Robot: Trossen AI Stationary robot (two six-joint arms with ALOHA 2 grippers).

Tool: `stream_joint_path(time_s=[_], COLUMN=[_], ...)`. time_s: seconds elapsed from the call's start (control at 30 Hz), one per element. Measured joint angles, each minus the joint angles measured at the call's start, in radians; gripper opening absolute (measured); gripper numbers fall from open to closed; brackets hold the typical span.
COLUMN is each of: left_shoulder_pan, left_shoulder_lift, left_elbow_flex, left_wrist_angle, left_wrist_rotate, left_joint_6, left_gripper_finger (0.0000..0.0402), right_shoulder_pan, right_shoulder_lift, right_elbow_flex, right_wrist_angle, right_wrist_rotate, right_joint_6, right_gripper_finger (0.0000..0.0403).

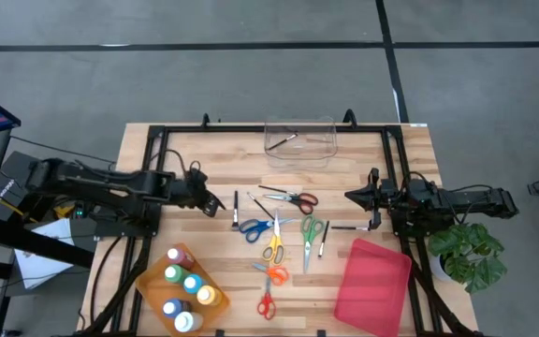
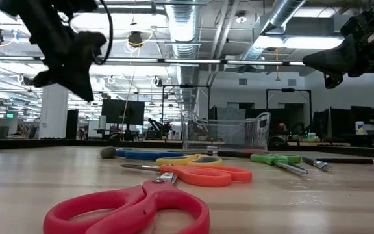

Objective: Pick & Place Paint Supplies
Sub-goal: Put the powder brush into the transparent bin

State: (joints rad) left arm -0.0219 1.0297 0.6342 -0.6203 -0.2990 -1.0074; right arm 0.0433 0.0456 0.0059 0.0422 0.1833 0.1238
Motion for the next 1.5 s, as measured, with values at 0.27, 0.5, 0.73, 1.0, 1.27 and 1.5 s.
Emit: stream_joint_path(time_s=[0.27, 0.5, 0.73, 1.0, 1.27, 1.5], left_shoulder_pan=[0.012, 0.010, 0.010, -0.012, -0.056, -0.085], left_shoulder_lift=[0.255, 0.460, 0.525, 0.529, 0.530, 0.530], left_elbow_flex=[0.173, 0.356, 0.365, 0.365, 0.309, 0.224], left_wrist_angle=[-0.064, -0.193, -0.096, -0.087, -0.051, 0.064], left_wrist_rotate=[0.179, 0.165, 0.174, 0.174, 0.175, 0.176], left_joint_6=[-0.075, -0.111, -0.161, -0.187, -0.321, -0.389], left_gripper_finger=[0.0000, 0.0000, 0.0020, 0.0111, 0.0207, 0.0245], right_shoulder_pan=[0.000, 0.000, 0.000, 0.000, 0.000, 0.000], right_shoulder_lift=[0.000, 0.000, 0.000, 0.000, 0.000, 0.000], right_elbow_flex=[0.000, 0.000, 0.000, 0.000, 0.000, 0.000], right_wrist_angle=[0.000, 0.000, 0.000, 0.000, 0.000, 0.000], right_wrist_rotate=[0.000, 0.000, 0.000, 0.000, 0.000, 0.000], right_joint_6=[0.000, 0.000, 0.000, 0.000, 0.000, 0.000], right_gripper_finger=[0.0008, 0.0008, 0.0008, 0.0008, 0.0008, 0.0008])
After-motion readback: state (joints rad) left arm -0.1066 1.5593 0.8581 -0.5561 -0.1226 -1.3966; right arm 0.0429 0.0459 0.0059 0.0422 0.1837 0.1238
